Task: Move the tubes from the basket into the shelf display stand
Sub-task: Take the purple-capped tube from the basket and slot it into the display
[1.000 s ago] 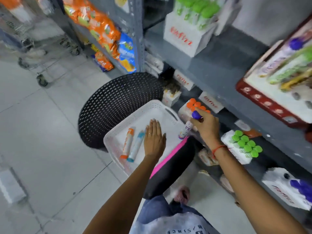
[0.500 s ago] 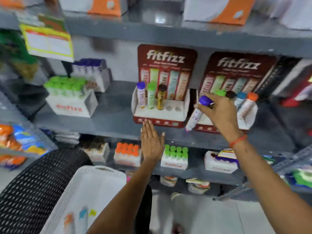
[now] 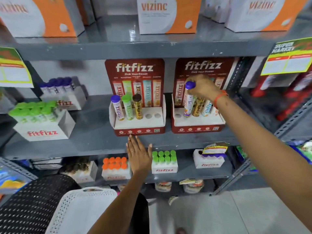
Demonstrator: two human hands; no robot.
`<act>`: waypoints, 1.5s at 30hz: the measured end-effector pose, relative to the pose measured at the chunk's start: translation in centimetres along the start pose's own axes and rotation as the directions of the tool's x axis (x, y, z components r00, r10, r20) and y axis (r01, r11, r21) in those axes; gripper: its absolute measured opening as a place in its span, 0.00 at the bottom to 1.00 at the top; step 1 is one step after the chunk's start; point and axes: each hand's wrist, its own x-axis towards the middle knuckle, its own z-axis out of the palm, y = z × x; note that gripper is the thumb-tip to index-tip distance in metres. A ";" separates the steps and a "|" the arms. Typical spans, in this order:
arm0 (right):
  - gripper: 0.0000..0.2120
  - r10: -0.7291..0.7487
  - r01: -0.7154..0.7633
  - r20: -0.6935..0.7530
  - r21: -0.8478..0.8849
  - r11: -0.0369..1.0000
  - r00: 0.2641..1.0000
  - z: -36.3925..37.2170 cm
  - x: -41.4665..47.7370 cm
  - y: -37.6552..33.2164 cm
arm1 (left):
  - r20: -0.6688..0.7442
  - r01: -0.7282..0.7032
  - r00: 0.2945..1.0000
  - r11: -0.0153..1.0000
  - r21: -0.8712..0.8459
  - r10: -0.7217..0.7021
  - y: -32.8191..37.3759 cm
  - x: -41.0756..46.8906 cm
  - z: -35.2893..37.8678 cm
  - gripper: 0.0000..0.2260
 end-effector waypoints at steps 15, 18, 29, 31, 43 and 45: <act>0.14 0.023 -0.021 0.040 -0.051 0.998 0.999 0.9 1.4 -0.3 | 0.025 -0.014 1.000 0.997 0.079 0.012 -0.1 -0.2 -0.4 0.38; 0.15 0.029 -0.026 0.034 -0.074 0.997 0.999 1.4 1.6 -0.5 | 0.034 -0.011 0.999 0.996 0.087 0.008 -0.1 -0.2 -0.5 0.38; 0.15 -0.019 0.019 0.002 -0.367 0.930 1.000 2.2 2.8 0.5 | 0.044 -0.009 0.999 0.997 0.079 0.005 -0.1 -0.3 -0.6 0.38; 0.15 -0.037 0.032 -0.003 -0.402 0.915 0.999 2.4 2.9 0.8 | 0.045 -0.009 0.999 0.997 0.079 0.005 -0.1 -0.3 -0.6 0.38; 0.25 -0.211 0.165 -0.285 -0.177 0.970 0.935 7.3 -1.4 -1.2 | 0.036 -0.013 0.999 0.999 0.043 0.011 -0.1 -0.5 -1.3 0.41; 0.17 -0.246 0.303 -0.384 0.097 0.948 0.890 10.6 -4.3 -3.0 | 0.006 -0.023 1.000 1.000 -0.007 0.023 -0.7 -0.8 -2.1 0.38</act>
